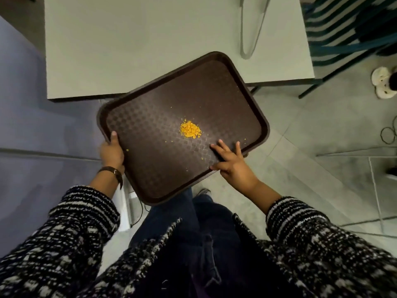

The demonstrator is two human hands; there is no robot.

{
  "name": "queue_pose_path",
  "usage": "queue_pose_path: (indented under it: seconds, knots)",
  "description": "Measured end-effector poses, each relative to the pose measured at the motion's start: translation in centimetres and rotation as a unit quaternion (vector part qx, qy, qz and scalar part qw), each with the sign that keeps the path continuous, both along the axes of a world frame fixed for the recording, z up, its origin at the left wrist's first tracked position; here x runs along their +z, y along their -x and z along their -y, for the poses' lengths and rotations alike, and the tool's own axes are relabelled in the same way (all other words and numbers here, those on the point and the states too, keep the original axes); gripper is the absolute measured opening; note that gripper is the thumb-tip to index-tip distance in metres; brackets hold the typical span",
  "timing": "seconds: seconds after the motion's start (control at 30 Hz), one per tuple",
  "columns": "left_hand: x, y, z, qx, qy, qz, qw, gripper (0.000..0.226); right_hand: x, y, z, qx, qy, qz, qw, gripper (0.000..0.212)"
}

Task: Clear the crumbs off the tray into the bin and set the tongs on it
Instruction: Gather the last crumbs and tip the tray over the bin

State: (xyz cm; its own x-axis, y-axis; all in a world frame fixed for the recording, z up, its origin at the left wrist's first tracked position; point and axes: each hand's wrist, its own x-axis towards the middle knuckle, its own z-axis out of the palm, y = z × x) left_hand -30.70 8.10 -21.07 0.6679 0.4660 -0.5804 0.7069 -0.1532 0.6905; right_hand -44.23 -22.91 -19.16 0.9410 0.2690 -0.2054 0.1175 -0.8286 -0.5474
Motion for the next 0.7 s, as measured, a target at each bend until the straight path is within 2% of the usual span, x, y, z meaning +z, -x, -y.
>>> queue_pose_path:
  seconds: [0.1, 0.17, 0.27, 0.37, 0.57, 0.7]
  knots:
    - [-0.6, 4.6, 1.7, 0.021, -0.006, -0.007, 1.000, 0.056, -0.2, 4.1, 1.5, -0.069, 0.037, 0.040, 0.996, 0.030]
    - [-0.4, 7.4, 3.2, 0.035, 0.011, -0.020, 0.999, 0.055, -0.8, 6.8, 2.1, -0.131, 0.056, 0.047, 0.989, 0.036]
    - [-0.5, 10.2, 5.2, 0.043, 0.012, -0.022, 0.999, 0.046, -2.3, 10.1, 2.0, -0.238, 0.081, -0.006, 0.968, 0.060]
    - [-1.6, 11.2, 5.7, 0.030, 0.004, -0.027, 0.999, 0.050, -3.5, 11.4, 1.4, -0.302, 0.061, -0.058, 0.949, 0.074]
    - [-2.6, 10.3, 6.4, 0.001, -0.056, -0.040, 0.998, 0.051, -4.6, 11.6, 0.7, -0.319, 0.052, -0.150, 0.934, 0.077]
    - [-2.9, 7.8, 7.1, -0.004, -0.092, -0.032, 0.995, 0.048, -5.3, 10.0, 1.1, -0.276, 0.074, -0.239, 0.928, 0.076]
